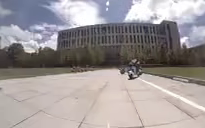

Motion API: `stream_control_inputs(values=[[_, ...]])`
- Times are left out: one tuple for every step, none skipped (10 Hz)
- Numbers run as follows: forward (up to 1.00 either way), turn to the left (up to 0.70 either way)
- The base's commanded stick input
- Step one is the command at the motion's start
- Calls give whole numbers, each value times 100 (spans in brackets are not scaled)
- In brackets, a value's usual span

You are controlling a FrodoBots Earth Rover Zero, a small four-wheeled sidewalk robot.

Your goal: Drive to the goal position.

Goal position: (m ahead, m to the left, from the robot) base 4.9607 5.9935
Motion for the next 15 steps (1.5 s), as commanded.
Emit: stream_control_inputs(values=[[70,5],[70,4],[70,3],[70,3],[70,3],[70,2],[70,3],[70,10],[70,24],[70,30],[70,18],[70,7],[70,6],[70,6],[70,4]])
